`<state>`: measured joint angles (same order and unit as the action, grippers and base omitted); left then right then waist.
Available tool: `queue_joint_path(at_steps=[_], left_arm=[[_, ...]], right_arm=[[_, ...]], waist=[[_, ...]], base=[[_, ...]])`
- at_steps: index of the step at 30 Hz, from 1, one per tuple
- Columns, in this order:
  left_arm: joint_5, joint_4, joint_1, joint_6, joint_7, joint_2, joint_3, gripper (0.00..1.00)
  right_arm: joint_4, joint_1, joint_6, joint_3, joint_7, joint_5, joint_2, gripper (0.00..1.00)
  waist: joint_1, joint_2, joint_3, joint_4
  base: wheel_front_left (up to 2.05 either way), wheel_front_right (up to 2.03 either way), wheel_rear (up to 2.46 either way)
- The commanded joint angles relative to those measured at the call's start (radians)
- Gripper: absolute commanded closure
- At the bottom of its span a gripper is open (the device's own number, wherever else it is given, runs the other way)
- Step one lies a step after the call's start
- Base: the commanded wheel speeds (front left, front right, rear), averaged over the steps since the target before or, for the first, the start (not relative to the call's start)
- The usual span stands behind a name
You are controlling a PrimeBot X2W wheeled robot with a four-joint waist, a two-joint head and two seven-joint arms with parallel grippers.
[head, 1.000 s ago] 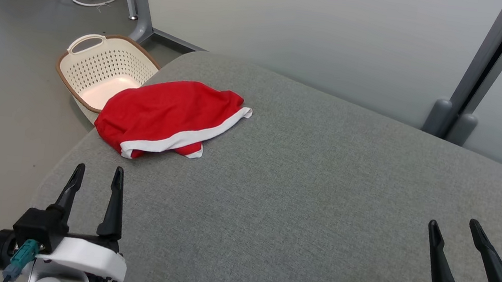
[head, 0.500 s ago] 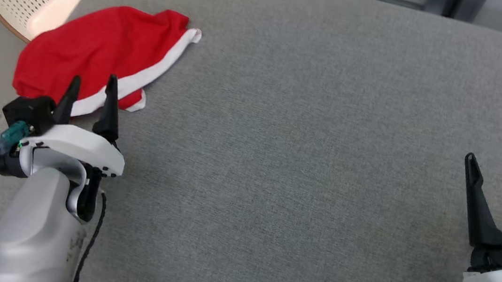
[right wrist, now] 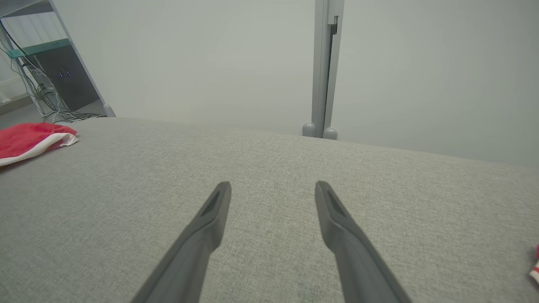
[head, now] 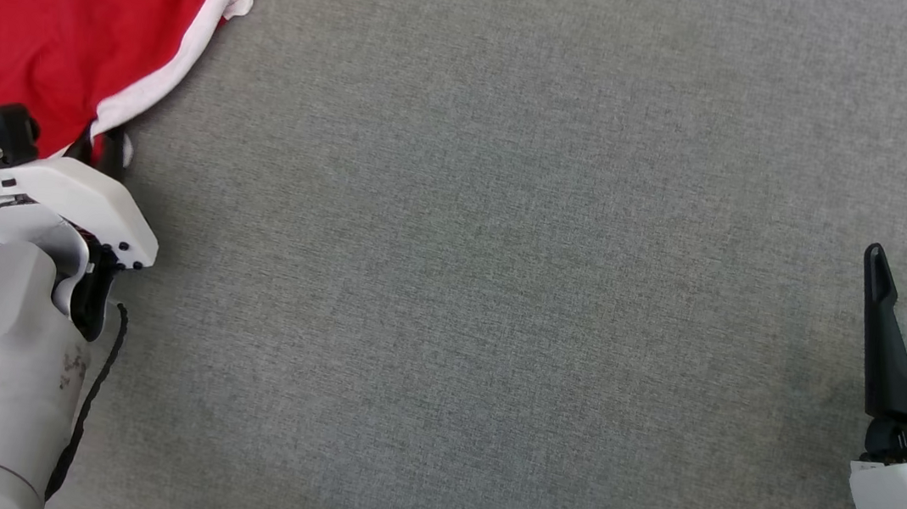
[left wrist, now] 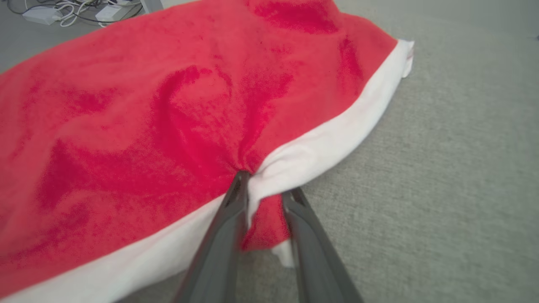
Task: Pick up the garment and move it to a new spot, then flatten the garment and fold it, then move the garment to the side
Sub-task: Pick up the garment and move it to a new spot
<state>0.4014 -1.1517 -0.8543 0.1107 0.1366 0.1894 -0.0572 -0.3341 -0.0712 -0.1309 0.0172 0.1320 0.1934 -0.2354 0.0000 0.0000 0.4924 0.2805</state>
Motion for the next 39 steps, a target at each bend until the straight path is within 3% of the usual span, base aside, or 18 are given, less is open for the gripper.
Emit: queue_joint_path(at_steps=[1,10,20,27,33,39], left_arm=[[-0.013,-0.003,-0.016,0.0,0.034,0.011,-0.009,1.0],[-0.048,0.126,0.032,-0.017,0.129,0.008,-0.025,1.0],[-0.123,0.662,0.348,-0.066,0.128,-0.051,-0.068,1.0],[-0.144,0.959,0.562,-0.081,0.011,-0.086,-0.169,1.0],[-0.165,1.03,0.564,-0.044,-0.076,-0.119,-0.341,1.0],[-0.167,0.949,0.514,-0.017,-0.107,-0.129,-0.472,1.0]], right_arm=[[0.005,-0.009,0.0,0.002,-0.009,0.001,0.003,0.0],[0.049,0.015,0.0,-0.008,-0.042,0.005,0.027,0.0],[0.086,0.091,0.0,-0.021,-0.064,0.023,0.086,0.0],[0.079,0.107,0.0,-0.036,-0.064,0.025,0.106,0.0],[0.081,0.078,0.0,-0.044,-0.084,0.036,0.121,0.0],[0.105,0.07,0.0,-0.033,-0.117,0.052,0.142,0.0]], waist=[[0.0,0.0,-0.012,0.006],[0.0,0.0,-0.145,-0.006],[0.0,0.0,-0.318,-0.078],[0.0,0.0,-0.344,-0.183],[0.0,0.0,-0.283,-0.347],[0.0,0.0,-0.204,-0.458]], base=[[0.0,0.0,0.0],[0.0,0.0,0.0],[0.0,0.0,0.0],[0.0,0.0,0.0],[0.0,0.0,0.0],[0.0,0.0,0.0]])
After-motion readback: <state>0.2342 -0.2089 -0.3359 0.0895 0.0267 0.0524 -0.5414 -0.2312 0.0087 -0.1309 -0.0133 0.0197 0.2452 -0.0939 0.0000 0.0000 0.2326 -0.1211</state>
